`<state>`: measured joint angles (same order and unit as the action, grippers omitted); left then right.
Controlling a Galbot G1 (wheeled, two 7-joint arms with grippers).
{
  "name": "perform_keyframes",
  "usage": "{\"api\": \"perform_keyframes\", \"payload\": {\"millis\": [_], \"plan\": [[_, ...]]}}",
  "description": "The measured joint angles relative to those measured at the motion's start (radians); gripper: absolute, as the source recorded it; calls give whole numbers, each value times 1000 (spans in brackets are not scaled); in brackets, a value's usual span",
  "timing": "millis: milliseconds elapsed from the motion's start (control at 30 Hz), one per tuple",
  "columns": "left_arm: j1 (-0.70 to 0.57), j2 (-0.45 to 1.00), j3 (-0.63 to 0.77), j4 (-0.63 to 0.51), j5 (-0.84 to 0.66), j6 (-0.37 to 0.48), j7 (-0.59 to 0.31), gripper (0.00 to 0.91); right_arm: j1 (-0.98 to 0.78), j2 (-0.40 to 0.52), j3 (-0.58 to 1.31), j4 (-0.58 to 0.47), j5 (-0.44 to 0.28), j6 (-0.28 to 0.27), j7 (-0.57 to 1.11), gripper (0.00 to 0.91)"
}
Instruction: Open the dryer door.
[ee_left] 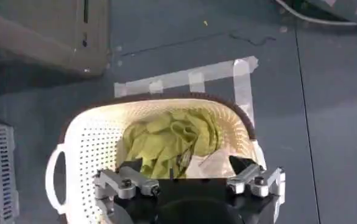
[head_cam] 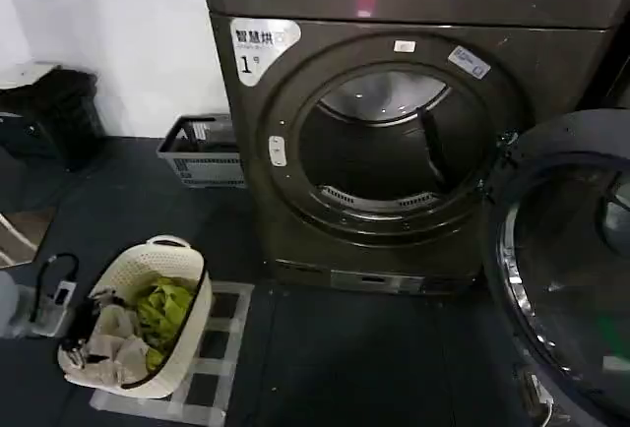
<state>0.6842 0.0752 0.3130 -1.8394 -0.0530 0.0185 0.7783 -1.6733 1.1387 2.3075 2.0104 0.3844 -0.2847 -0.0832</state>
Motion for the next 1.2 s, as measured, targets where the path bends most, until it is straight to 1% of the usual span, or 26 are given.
{"api": "perform_keyframes", "payload": {"millis": [100,600,833,1200], "plan": [[1,-3,0,10,14,-8,13,907,0,2,0,3,0,0,-1,907],[1,-16,-1,48,33,-8,16,907,7,3,-5,15,-4,-1,-3,907],[1,-17,-1,50,59,-14,25,907,10,-1,-7,15,-5,-1,-4,907],[0,-16,-3,55,59,-11,27,907,12,-1,-9,16,-8,-4,-6,907]]}}
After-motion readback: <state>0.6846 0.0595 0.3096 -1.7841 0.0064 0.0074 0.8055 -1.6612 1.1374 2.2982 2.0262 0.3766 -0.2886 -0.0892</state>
